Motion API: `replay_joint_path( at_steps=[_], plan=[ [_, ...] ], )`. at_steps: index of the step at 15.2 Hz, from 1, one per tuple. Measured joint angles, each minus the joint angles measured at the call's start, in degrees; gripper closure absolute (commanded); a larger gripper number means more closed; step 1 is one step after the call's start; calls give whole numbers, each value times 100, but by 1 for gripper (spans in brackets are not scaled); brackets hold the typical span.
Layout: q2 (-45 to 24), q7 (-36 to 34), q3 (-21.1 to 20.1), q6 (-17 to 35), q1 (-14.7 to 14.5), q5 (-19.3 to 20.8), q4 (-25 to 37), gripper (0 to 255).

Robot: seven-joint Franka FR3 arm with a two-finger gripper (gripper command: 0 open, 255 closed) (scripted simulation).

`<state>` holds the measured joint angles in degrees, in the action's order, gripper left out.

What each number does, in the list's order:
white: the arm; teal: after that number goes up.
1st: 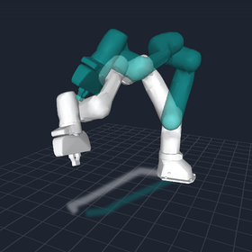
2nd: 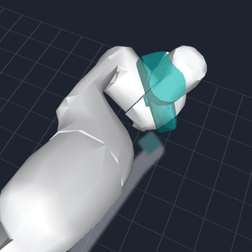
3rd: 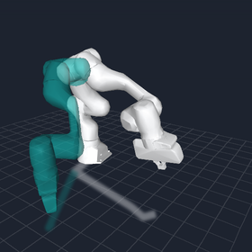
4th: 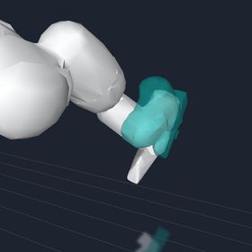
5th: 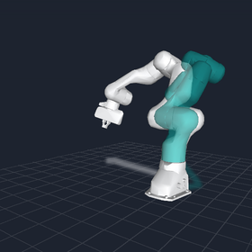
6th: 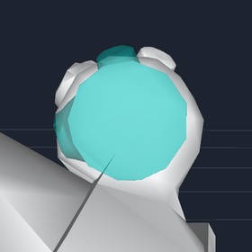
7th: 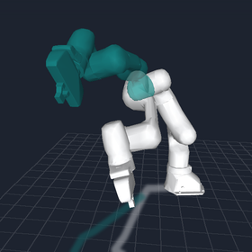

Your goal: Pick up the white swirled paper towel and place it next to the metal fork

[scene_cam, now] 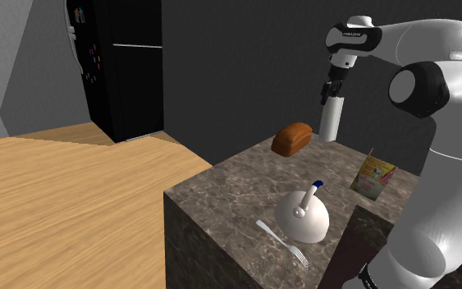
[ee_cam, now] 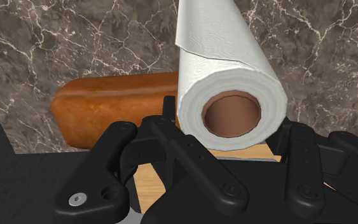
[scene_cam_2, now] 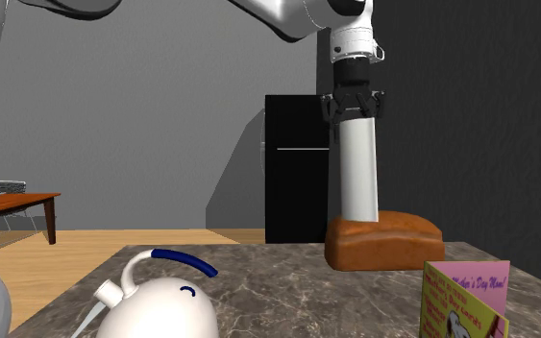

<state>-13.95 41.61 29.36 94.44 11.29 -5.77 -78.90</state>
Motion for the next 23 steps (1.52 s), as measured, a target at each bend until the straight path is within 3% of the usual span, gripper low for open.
replay_joint_path(
  at_steps=[10,17,23],
  plan=[
    [-350,68,22,-925,210,-184,1243,255],
    [-888,135,17,-1809,567,-478,2636,255],
    [245,-549,-100,-1417,-364,151,1204,255]
  ],
)
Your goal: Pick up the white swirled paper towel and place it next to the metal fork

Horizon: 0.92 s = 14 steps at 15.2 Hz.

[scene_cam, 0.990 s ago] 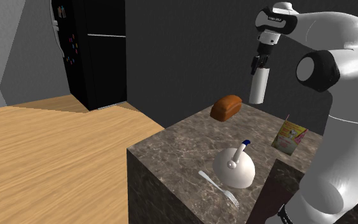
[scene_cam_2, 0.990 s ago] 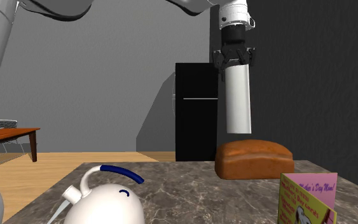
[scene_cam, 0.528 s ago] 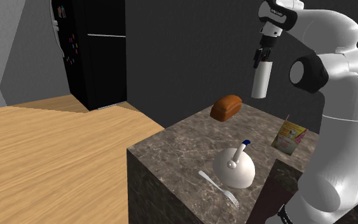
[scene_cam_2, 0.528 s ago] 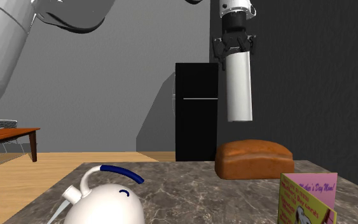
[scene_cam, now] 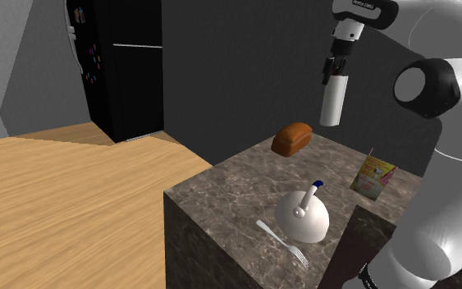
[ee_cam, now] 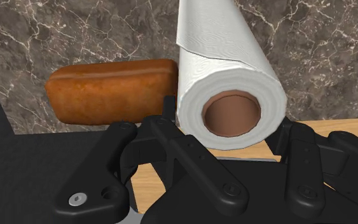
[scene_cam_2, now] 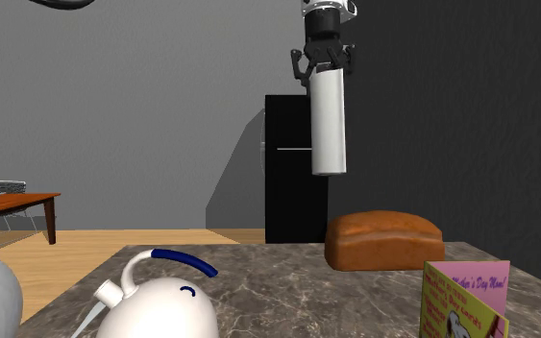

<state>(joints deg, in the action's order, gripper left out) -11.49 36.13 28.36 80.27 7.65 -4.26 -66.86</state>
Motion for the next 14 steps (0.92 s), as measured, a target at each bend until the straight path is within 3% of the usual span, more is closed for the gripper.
replay_joint_path(
  at_steps=[2,8,14],
  plan=[
    [518,-325,-117,219,-322,280,-688,255],
    [1447,-1305,-598,400,-907,741,-1734,255],
    [2013,-2242,-1145,373,-1306,923,-2296,255]
  ],
)
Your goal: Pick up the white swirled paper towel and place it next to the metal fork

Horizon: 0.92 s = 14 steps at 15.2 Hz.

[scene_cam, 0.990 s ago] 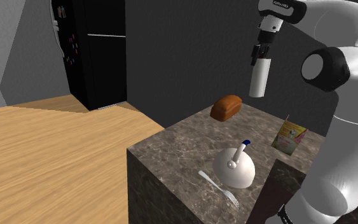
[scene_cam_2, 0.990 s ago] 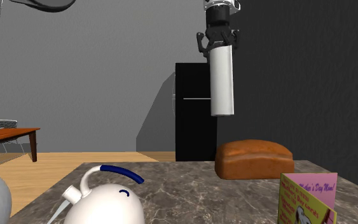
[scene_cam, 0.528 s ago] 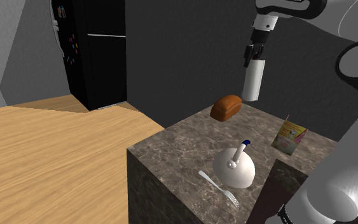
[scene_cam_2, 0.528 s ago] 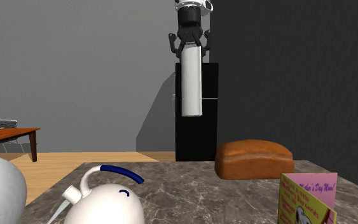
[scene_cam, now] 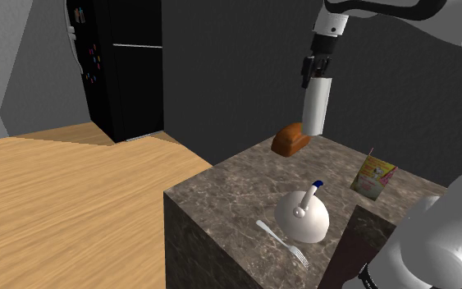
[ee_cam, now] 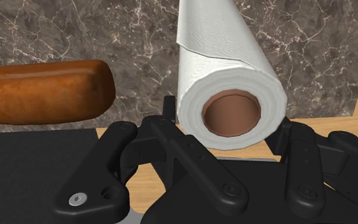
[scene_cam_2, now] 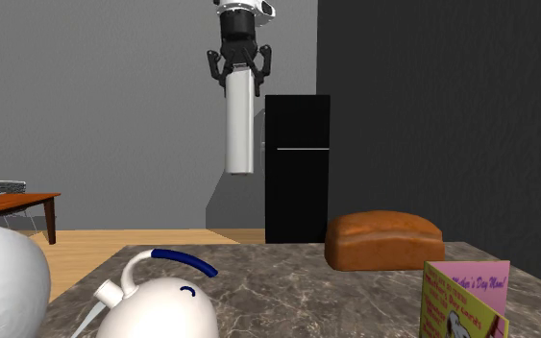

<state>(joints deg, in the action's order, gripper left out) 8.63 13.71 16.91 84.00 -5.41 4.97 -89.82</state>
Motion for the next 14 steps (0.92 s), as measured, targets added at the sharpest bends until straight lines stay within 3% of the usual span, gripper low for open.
replay_joint_path(
  at_steps=[14],
  plan=[
    [455,-2092,-1307,-48,-778,-88,-546,255]
  ],
)
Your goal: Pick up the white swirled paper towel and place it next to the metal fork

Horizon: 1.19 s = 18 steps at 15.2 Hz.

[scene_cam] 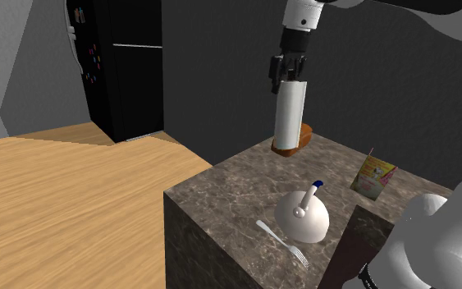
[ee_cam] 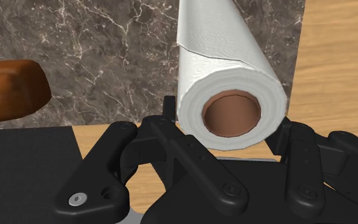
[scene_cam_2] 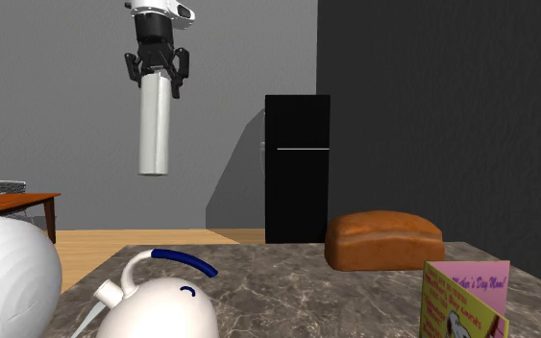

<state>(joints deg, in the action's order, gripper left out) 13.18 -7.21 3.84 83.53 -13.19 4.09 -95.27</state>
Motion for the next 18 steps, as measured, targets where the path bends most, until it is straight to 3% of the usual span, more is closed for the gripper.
replay_joint_path(
  at_steps=[10,18],
  plan=[
    [-512,-1373,-848,-192,-528,-128,627,255],
    [-381,-1677,-1003,327,-645,-165,-43,255]
  ],
)
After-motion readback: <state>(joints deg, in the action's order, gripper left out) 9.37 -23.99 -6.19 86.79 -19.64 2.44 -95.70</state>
